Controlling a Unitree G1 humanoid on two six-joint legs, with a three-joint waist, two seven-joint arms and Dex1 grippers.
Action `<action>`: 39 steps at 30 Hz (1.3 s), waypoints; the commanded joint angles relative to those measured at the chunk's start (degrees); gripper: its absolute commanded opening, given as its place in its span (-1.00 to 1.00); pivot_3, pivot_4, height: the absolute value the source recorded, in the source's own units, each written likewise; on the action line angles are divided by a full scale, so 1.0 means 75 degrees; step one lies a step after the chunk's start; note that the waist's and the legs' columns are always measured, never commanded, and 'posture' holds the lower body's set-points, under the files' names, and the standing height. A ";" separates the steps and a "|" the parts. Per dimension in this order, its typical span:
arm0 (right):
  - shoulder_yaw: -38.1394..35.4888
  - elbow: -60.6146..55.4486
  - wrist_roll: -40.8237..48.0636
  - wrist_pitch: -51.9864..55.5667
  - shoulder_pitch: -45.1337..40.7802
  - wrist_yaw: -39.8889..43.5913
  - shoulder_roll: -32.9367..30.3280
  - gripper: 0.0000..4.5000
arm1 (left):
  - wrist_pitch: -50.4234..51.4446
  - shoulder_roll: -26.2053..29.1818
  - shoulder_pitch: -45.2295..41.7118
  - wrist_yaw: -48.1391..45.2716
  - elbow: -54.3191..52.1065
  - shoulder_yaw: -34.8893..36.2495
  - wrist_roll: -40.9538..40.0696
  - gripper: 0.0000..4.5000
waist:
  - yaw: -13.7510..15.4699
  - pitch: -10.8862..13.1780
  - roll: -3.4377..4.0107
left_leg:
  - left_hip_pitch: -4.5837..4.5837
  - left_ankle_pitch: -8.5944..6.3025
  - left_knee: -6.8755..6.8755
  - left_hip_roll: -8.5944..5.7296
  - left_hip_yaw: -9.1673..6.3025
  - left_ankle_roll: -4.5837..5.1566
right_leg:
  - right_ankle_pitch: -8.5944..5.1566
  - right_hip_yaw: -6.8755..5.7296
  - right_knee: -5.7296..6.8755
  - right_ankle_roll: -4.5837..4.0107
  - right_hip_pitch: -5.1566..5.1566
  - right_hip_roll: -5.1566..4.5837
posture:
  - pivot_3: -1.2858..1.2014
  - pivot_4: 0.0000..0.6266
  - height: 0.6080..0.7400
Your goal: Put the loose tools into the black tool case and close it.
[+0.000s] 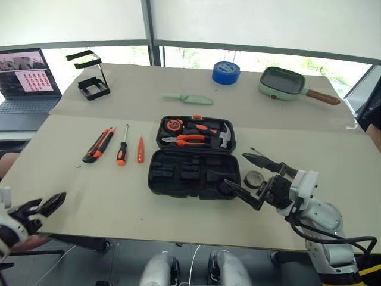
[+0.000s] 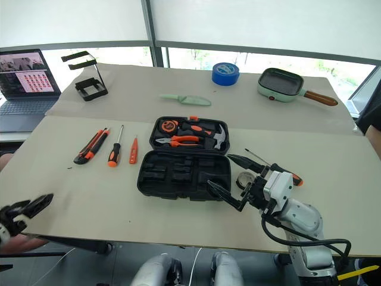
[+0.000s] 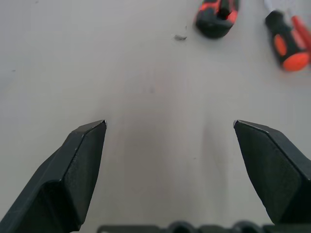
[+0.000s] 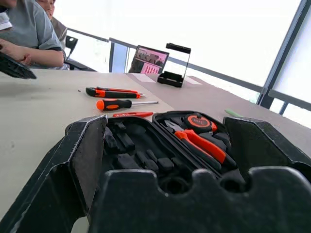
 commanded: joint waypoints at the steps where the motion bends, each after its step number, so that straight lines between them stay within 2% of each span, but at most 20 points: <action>1: -0.0164 -0.0041 0.0018 -0.0146 -0.0041 0.0046 -0.0059 0.98 | 0.0659 0.0209 -0.0859 0.0745 -0.0436 -0.0574 -0.0129 1.00 | -0.0019 0.0000 0.0001 | 0.0004 0.0002 0.0000 0.0000 0.0001 -0.0003 | 0.0002 0.0003 0.0004 0.0001 0.0002 0.0001 | 0.03 -0.52 1.00; 4: -0.0196 0.0088 0.0028 -0.0168 -0.0090 0.0101 -0.0069 0.98 | 0.0746 0.0270 -0.2203 0.1291 -0.0205 -0.1857 0.0628 1.00 | 0.0028 -0.0001 -0.0001 | 0.0016 0.0015 -0.0002 -0.0003 0.0000 -0.0024 | 0.0004 -0.0003 0.0025 -0.0002 0.0008 0.0015 | 0.03 -0.52 1.00; 6: -0.0098 0.0147 -0.0013 -0.0193 -0.0122 0.0188 -0.0068 0.98 | 0.0778 -0.0012 -0.3256 0.1722 0.0273 -0.2641 0.1112 1.00 | 0.0027 -0.0002 -0.0003 | 0.0017 0.0020 -0.0007 -0.0004 0.0005 -0.0032 | 0.0009 -0.0002 0.0029 -0.0012 0.0009 0.0058 | 0.03 -0.52 1.00; 9: -0.0042 0.0208 -0.0053 -0.0202 -0.0221 0.0225 -0.0046 0.98 | 0.0801 -0.0350 -0.4061 0.1947 0.0723 -0.3368 0.1595 1.00 | -0.0038 -0.0003 -0.0004 | 0.0017 0.0024 -0.0010 -0.0004 0.0015 -0.0034 | 0.0017 -0.0003 0.0032 -0.0029 0.0004 0.0084 | 0.03 -0.52 1.00; 11: -0.0048 0.0238 -0.0064 -0.0188 -0.0309 0.0218 -0.0034 0.98 | 0.0725 -0.0556 -0.4469 0.2140 0.1097 -0.3775 0.2054 1.00 | -0.0131 -0.0003 -0.0005 | 0.0019 0.0025 -0.0011 -0.0002 0.0023 -0.0031 | 0.0043 -0.0003 0.0027 -0.0071 0.0003 0.0097 | 0.03 -0.52 1.00; 19: -0.0133 0.0170 -0.0033 -0.0154 -0.0212 0.0207 -0.0073 0.98 | 0.0093 -0.1441 -0.5387 0.2324 0.2226 -0.4286 0.3060 1.00 | -0.0176 -0.0002 -0.0008 | 0.0022 0.0040 -0.0007 0.0010 0.0029 -0.0031 | 0.0027 -0.0003 0.0026 -0.0047 0.0003 0.0118 | 0.03 -0.52 1.00; 23: -0.0131 0.0110 -0.0047 -0.0101 -0.0228 0.0152 -0.0081 1.00 | -0.0036 -0.1791 -0.5547 0.2150 0.2577 -0.4589 0.3413 0.53 | -0.0136 -0.0003 -0.0007 | 0.0028 0.0034 -0.0003 0.0009 0.0029 -0.0042 | 0.0023 0.0004 0.0029 -0.0038 0.0008 0.0105 | 0.03 -0.52 1.00; 25: -0.0137 0.0080 -0.0039 -0.0073 -0.0244 0.0136 -0.0093 1.00 | -0.0060 -0.1852 -0.5566 0.2235 0.2644 -0.4413 0.3516 0.17 | -0.0129 -0.0003 -0.0007 | 0.0030 0.0035 -0.0003 0.0008 0.0027 -0.0041 | 0.0023 0.0006 0.0031 -0.0038 0.0011 0.0101 | 0.03 -0.52 1.00; 30: -0.0152 0.0068 -0.0029 -0.0074 -0.0237 0.0157 -0.0131 1.00 | -0.0263 -0.1868 -0.5428 0.2172 0.2471 -0.4070 0.3657 -0.57 | -0.0136 -0.0003 -0.0007 | 0.0028 0.0035 -0.0002 0.0009 0.0021 -0.0040 | 0.0024 0.0011 0.0032 -0.0040 0.0011 0.0095 | 0.03 -0.52 1.00; 35: -0.0188 0.0051 -0.0068 -0.0075 -0.0209 0.0113 -0.0158 1.00 | -0.2225 -0.1988 -0.5106 0.1348 0.1881 -0.3566 0.3567 -0.60 | -0.0168 -0.0001 -0.0010 | 0.0023 0.0035 -0.0002 0.0010 0.0020 -0.0040 | 0.0029 0.0012 0.0030 -0.0047 0.0005 0.0092 | 0.03 -0.52 1.00; 39: -0.0361 0.0055 -0.0052 -0.0071 -0.0298 0.0051 -0.0280 1.00 | -0.3372 -0.1650 -0.4814 -0.0288 0.1218 -0.3623 0.3321 -0.60 | -0.0165 0.0000 -0.0012 | 0.0007 0.0036 0.0001 0.0011 0.0013 -0.0040 | 0.0050 0.0007 0.0026 -0.0084 -0.0002 0.0059 | 0.03 -0.52 1.00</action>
